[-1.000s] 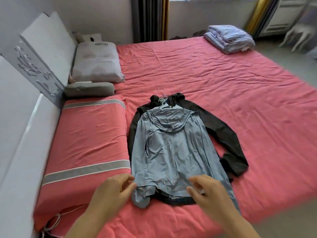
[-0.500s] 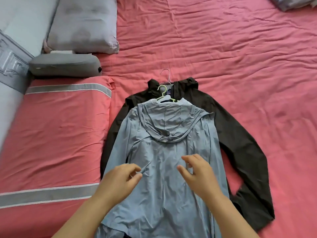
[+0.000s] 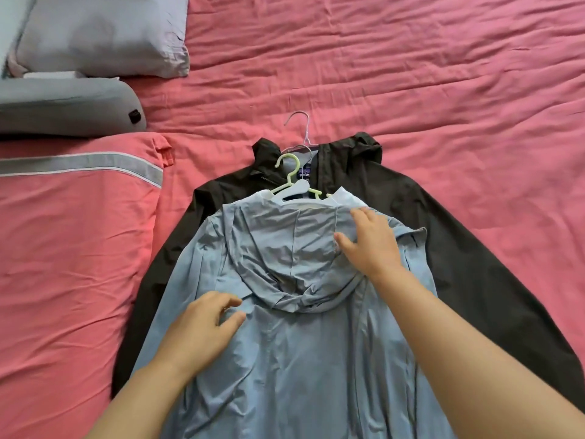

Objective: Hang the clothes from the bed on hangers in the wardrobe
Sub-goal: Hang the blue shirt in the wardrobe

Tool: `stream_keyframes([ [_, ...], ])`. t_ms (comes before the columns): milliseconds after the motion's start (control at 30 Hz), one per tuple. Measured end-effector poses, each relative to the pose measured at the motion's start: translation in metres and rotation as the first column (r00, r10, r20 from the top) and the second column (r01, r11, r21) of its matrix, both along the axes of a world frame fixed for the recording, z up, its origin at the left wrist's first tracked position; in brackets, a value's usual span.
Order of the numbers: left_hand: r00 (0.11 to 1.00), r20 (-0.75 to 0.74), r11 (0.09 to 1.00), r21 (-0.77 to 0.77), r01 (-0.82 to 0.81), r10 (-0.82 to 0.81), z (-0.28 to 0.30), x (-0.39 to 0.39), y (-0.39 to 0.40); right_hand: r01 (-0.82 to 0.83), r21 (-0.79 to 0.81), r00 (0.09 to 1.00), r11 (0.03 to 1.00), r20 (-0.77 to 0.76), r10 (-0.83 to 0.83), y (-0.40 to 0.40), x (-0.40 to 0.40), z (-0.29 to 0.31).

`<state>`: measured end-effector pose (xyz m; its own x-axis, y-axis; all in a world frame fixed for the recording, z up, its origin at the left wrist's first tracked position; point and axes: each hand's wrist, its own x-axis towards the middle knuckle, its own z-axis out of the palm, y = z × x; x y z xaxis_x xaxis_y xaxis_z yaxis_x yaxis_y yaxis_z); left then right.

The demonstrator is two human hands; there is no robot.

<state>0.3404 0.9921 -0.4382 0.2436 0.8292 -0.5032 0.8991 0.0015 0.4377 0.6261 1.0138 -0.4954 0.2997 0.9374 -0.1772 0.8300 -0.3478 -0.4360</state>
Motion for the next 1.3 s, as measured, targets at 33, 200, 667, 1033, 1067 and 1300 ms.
stream_keyframes([
  [33, 1.000, 0.002, 1.000, -0.001, -0.003, 0.003, -0.005, -0.001, 0.002, -0.026, -0.013, 0.998, 1.000, 0.054, 0.027, 0.008, 0.003, -0.007],
  [200, 1.000, 0.005, 1.000, 0.018, -0.014, 0.013, -0.018, -0.009, 0.002, -0.043, -0.127, 0.982, 0.991, 0.175, 0.065, 0.028, 0.009, -0.035],
  [667, 0.999, 0.037, 0.991, 0.131, -0.023, 0.018, 0.037, -0.053, -0.031, 0.038, 0.186, 0.982, 0.982, 0.173, -0.071, 0.012, 0.000, 0.030],
  [1033, 0.979, 0.197, 0.922, 0.368, -0.116, 0.045, 0.153, -0.106, -0.068, -0.125, 0.081, 0.983, 0.989, -0.122, 0.135, -0.069, -0.068, 0.232],
  [1067, 0.975, 0.214, 0.899, 0.414, -0.140, 0.054, 0.169, -0.117, -0.077, -0.149, 0.104, 0.979, 0.983, -0.123, 0.161, -0.081, -0.081, 0.251],
  [1300, 0.964, 0.254, 0.731, 0.643, -0.230, 0.079, 0.263, -0.203, -0.150, -0.178, 0.405, 0.963, 0.897, -0.117, 0.244, -0.156, -0.192, 0.360],
])
